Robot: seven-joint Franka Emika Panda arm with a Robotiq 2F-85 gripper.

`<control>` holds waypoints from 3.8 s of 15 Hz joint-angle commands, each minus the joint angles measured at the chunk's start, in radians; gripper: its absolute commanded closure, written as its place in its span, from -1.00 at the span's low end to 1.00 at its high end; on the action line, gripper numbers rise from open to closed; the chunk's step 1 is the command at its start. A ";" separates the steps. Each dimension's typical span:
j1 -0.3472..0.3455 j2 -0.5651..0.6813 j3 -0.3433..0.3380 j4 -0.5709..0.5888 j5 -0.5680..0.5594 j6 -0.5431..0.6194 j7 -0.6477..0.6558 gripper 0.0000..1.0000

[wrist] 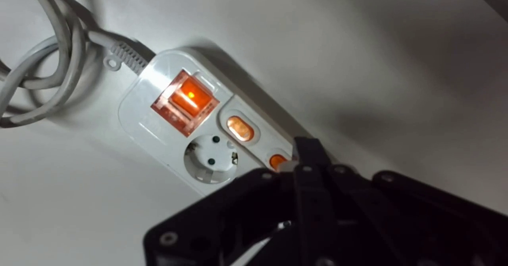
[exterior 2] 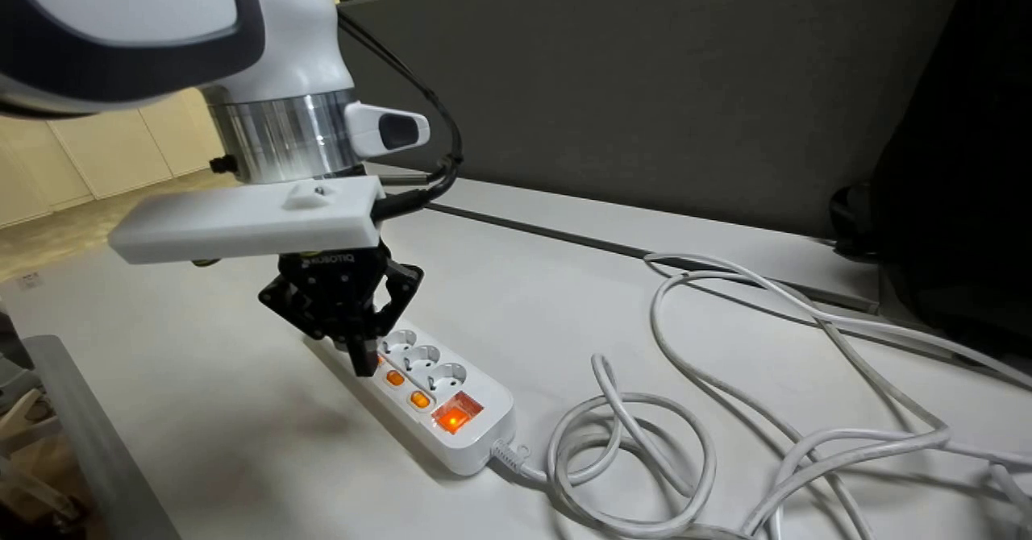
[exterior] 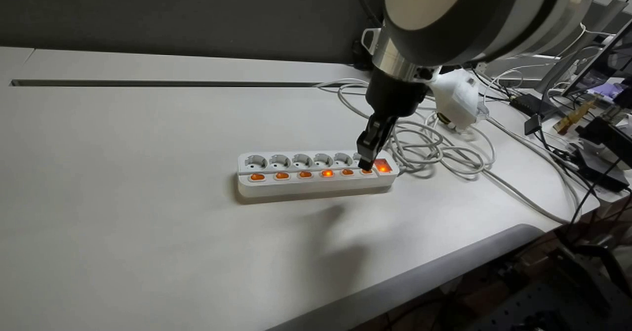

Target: Turn off the fourth switch

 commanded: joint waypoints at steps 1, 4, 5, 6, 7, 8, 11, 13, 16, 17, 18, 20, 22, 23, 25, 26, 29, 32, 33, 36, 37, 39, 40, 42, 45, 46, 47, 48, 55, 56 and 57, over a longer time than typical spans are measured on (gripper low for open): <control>-0.007 0.000 0.006 0.001 -0.003 -0.003 0.002 0.98; -0.007 0.003 0.011 -0.003 0.002 0.014 -0.003 1.00; -0.007 0.006 0.020 -0.006 0.014 0.023 -0.011 1.00; -0.006 0.008 0.024 -0.005 0.014 0.023 -0.014 1.00; -0.006 0.010 0.030 -0.005 0.016 0.027 -0.015 1.00; -0.005 0.012 0.035 -0.003 0.016 0.032 -0.015 1.00; -0.004 0.023 0.046 -0.001 0.008 0.052 -0.010 1.00; -0.006 0.034 0.054 0.003 0.009 0.065 -0.012 1.00; -0.009 0.050 0.064 0.008 0.006 0.085 -0.012 1.00; -0.010 0.058 0.067 0.011 0.006 0.092 -0.012 1.00; -0.012 0.064 0.070 0.014 0.005 0.101 -0.012 1.00; -0.013 0.078 0.073 0.020 0.000 0.119 -0.006 1.00; -0.012 0.091 0.070 0.026 -0.014 0.131 -0.001 1.00; -0.013 0.098 0.070 0.029 -0.018 0.137 0.001 1.00; -0.014 0.110 0.069 0.033 -0.024 0.145 0.005 1.00; -0.015 0.116 0.069 0.037 -0.026 0.149 0.006 1.00; -0.019 0.132 0.070 0.048 -0.028 0.151 0.008 1.00; -0.020 0.148 0.070 0.057 -0.031 0.148 0.011 1.00; -0.020 0.153 0.069 0.060 -0.032 0.147 0.013 1.00; -0.024 0.163 0.074 0.068 -0.029 0.144 0.012 1.00; -0.024 0.164 0.075 0.070 -0.030 0.144 0.012 1.00; -0.022 0.160 0.079 0.074 -0.031 0.144 0.011 1.00; -0.021 0.156 0.082 0.076 -0.032 0.145 0.010 1.00; -0.022 0.149 0.094 0.076 -0.031 0.147 0.005 1.00; -0.028 0.145 0.111 0.080 -0.026 0.153 -0.002 1.00; -0.028 0.144 0.115 0.081 -0.027 0.156 -0.001 1.00; -0.028 0.144 0.117 0.083 -0.028 0.159 -0.001 1.00; -0.028 0.143 0.118 0.084 -0.030 0.164 0.001 1.00; -0.017 0.146 0.093 0.095 -0.055 0.168 0.024 1.00; -0.016 0.146 0.089 0.097 -0.057 0.164 0.027 1.00; -0.014 0.146 0.085 0.097 -0.058 0.163 0.029 1.00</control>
